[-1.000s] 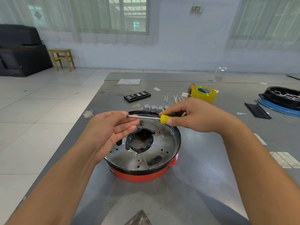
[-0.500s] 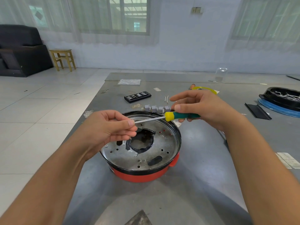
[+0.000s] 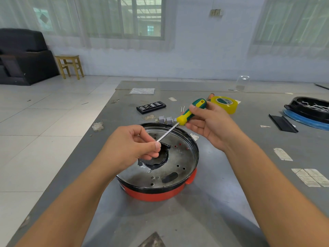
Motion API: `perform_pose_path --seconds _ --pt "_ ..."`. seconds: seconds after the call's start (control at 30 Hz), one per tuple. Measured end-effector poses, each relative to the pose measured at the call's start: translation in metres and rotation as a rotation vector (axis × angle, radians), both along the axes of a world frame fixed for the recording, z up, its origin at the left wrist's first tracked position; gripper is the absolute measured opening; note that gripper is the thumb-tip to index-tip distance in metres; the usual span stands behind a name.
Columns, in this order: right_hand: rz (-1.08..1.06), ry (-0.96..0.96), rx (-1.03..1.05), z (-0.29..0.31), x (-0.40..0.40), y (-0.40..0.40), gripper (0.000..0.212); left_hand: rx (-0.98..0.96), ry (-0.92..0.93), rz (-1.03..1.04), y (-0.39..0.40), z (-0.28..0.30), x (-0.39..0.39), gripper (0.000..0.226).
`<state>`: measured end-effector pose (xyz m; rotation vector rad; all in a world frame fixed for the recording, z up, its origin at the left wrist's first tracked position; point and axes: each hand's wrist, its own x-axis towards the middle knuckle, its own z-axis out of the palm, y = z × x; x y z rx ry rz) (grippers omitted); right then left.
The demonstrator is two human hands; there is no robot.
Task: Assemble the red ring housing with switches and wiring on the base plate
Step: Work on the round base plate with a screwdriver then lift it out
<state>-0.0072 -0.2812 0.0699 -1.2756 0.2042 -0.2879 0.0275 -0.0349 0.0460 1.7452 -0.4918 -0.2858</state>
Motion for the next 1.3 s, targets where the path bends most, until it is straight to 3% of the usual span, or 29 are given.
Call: perform_pose_path --seconds 0.13,0.4,0.47,0.63,0.87,1.13,1.3 --pt "0.013 0.037 -0.044 0.0 -0.001 0.004 0.035 0.05 -0.009 -0.027 -0.004 -0.002 -0.005 0.023" --pt "-0.011 -0.05 -0.081 0.003 -0.001 0.003 0.035 0.08 0.053 -0.069 -0.009 -0.001 -0.007 0.017" --pt "-0.026 -0.074 -0.092 0.005 -0.002 0.001 0.032 0.121 -0.04 -0.007 -0.006 -0.002 -0.005 0.018" --pt "-0.079 -0.118 -0.194 0.01 -0.004 -0.001 0.059 0.269 -0.471 0.072 0.014 -0.019 -0.009 0.021" --pt "-0.068 -0.213 -0.472 0.011 -0.007 0.019 0.058 0.348 -1.169 -0.137 0.051 -0.058 -0.014 0.035" --pt "-0.008 -0.3 -0.589 0.005 -0.009 0.041 0.08 0.532 -1.28 -0.238 0.064 -0.077 -0.006 0.043" --pt "0.039 -0.354 -0.579 0.004 -0.013 0.048 0.073 0.54 -1.323 -0.193 0.06 -0.081 -0.009 0.039"
